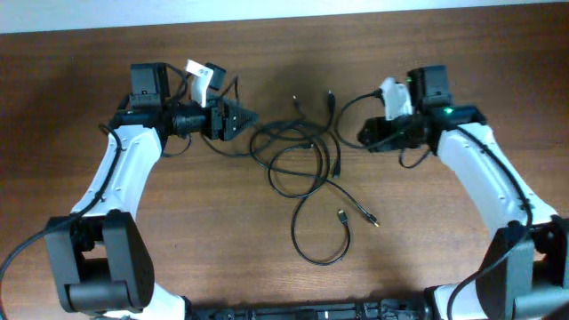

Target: Untangle cables

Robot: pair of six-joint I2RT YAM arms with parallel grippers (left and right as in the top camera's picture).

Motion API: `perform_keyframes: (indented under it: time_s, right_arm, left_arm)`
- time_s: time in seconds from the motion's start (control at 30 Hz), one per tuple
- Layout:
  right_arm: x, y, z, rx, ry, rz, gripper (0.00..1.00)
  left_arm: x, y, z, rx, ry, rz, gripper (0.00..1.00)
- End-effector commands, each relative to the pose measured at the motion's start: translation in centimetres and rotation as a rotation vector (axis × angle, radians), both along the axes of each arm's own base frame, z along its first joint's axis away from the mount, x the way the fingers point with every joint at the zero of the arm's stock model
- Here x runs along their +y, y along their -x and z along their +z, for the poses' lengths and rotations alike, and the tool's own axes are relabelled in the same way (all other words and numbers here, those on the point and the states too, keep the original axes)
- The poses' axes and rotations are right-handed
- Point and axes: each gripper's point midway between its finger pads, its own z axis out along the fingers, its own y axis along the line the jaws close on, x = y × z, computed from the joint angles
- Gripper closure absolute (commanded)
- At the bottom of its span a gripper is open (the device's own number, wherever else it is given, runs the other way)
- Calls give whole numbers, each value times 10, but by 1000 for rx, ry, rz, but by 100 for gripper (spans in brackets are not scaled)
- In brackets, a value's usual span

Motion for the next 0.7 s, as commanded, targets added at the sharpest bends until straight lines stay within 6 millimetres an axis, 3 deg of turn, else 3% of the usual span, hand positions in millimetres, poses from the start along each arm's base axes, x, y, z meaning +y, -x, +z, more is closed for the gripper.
perform_keyframes:
  time_s: [0.0,0.13,0.23,0.33,0.43,0.6,0.67]
  right_arm:
    - [38,-4,-2,-45,-12,115,48]
    - [71,-13,-12,-93,-19,190,44]
    - [101,-17,-26,-119,-36,257,38]
    - [132,-22,-22,-150,-92,239,37]
    - [152,-30,-10,-165,-174,160,34]
    - [162,-31,-12,79,-359,-289,33]
    - [174,-34,-9,58,-392,-284,33]
  left_arm:
    - [43,-20,-28,61,-268,252,30]
    - [80,-17,-55,192,-439,449,29]
    - [96,-9,-66,238,-531,495,28]
    - [114,-6,-77,260,-627,545,31]
    - [122,-5,-88,288,-670,574,31]
    - [121,-1,-111,350,-683,549,31]
    - [118,2,-126,390,-692,536,30]
